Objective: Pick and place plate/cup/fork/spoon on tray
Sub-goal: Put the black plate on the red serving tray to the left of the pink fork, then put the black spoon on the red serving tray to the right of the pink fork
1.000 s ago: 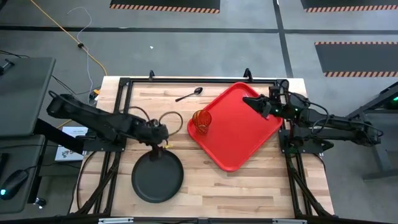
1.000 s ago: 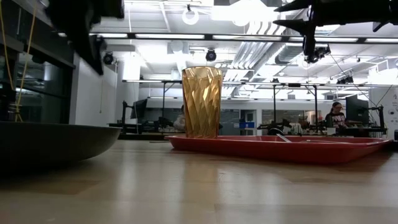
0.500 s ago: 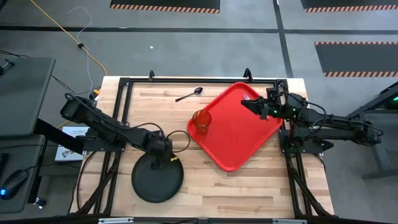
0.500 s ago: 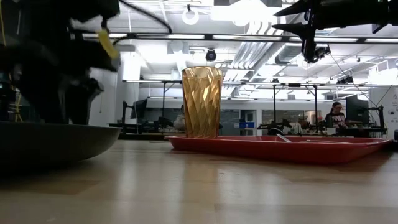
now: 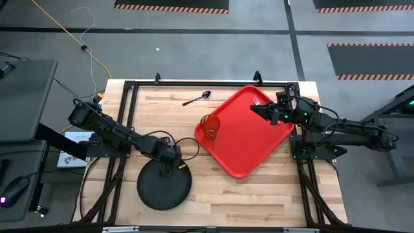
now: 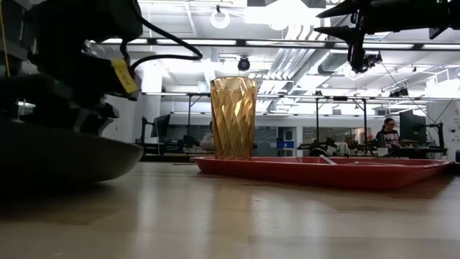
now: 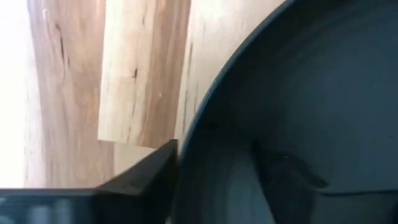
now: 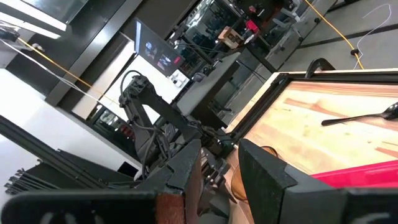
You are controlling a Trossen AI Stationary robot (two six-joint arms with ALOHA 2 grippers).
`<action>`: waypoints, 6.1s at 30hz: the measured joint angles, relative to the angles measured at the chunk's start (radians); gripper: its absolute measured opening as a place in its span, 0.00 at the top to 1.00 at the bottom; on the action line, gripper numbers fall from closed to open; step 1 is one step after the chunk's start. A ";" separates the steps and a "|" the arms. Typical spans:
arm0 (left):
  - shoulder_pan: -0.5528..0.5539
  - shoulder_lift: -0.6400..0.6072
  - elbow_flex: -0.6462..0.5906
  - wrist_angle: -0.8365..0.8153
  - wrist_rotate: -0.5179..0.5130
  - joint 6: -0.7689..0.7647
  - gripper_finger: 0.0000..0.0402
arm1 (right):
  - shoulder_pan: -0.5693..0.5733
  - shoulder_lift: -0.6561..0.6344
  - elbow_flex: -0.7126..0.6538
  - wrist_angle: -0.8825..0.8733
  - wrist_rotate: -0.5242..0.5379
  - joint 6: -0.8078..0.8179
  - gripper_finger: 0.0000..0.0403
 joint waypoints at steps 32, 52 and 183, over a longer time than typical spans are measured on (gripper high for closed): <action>0.000 -0.490 0.179 -0.062 0.072 -0.316 1.00 | 0.036 0.025 0.000 0.298 -0.087 0.159 0.76; 0.329 -0.182 0.705 -0.350 -0.068 -0.077 1.00 | 0.175 0.300 0.700 -0.837 -0.081 -0.163 0.54; 0.284 -0.567 0.535 0.424 -0.067 0.211 0.56 | -0.036 0.147 0.234 -1.081 0.135 0.026 0.43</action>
